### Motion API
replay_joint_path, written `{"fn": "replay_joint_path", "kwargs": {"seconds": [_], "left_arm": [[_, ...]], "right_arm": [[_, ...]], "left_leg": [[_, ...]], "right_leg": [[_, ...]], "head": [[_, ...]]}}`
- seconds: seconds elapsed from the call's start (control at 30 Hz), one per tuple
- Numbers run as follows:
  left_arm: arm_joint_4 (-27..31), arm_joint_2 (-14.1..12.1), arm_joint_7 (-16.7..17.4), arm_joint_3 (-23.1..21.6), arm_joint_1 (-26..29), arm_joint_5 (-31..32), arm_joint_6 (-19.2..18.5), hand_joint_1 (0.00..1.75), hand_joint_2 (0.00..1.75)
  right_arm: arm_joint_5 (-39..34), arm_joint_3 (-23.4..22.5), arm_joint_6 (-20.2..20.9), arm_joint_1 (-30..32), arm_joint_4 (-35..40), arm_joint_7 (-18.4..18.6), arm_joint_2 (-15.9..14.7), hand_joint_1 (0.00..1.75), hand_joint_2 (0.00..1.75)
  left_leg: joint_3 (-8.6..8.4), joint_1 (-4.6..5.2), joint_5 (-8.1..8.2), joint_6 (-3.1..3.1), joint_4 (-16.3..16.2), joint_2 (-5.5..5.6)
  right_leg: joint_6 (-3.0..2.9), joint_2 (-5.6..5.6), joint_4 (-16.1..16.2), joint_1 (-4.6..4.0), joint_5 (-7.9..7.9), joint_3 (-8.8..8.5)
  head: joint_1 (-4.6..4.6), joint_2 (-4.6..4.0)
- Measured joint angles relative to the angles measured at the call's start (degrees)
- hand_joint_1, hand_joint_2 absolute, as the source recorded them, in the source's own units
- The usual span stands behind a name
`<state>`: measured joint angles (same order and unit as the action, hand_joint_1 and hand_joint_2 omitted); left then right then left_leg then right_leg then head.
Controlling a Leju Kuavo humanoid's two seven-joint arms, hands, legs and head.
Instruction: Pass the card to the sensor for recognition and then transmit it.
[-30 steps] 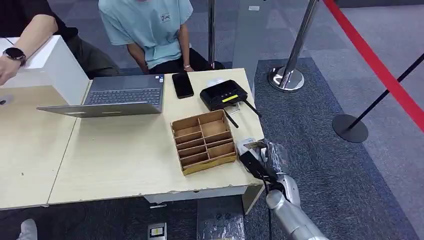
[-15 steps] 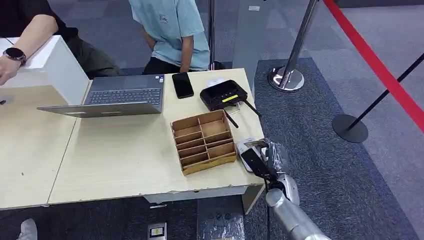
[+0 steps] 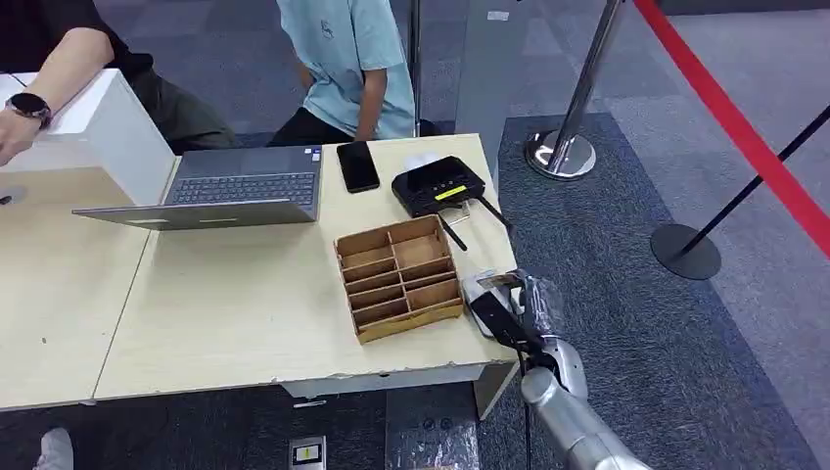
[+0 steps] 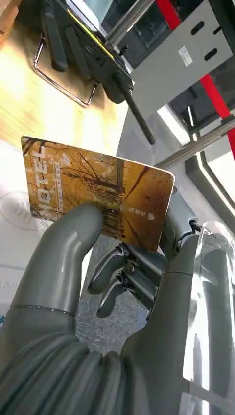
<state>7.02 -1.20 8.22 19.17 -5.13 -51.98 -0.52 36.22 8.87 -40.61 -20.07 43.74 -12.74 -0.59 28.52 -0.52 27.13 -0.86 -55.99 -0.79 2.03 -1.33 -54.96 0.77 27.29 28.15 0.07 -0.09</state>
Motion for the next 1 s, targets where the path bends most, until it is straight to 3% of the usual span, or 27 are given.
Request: {"fn": "replay_joint_path", "kwargs": {"seconds": [0.7,1.0], "left_arm": [[0.02,-0.42,0.41,-3.17,0.15,-1.18,0.0,0.0,0.0],[0.04,-0.7,0.7,-4.28,0.18,-1.53,0.0,0.0,0.0]], "right_arm": [[0.24,-1.46,0.26,-0.71,2.86,0.26,-0.54,1.75,1.75],[1.24,-1.38,0.28,-2.6,5.27,2.62,-1.25,1.75,1.75]], "left_leg": [[0.4,0.02,0.01,0.0,-0.01,0.03],[0.47,0.02,0.01,0.0,-0.01,0.04]], "right_leg": [[0.0,-0.02,-0.01,0.01,0.01,0.38],[0.0,-0.02,-0.01,0.01,0.01,0.42]], "head": [[0.0,0.0],[0.0,0.0]]}}
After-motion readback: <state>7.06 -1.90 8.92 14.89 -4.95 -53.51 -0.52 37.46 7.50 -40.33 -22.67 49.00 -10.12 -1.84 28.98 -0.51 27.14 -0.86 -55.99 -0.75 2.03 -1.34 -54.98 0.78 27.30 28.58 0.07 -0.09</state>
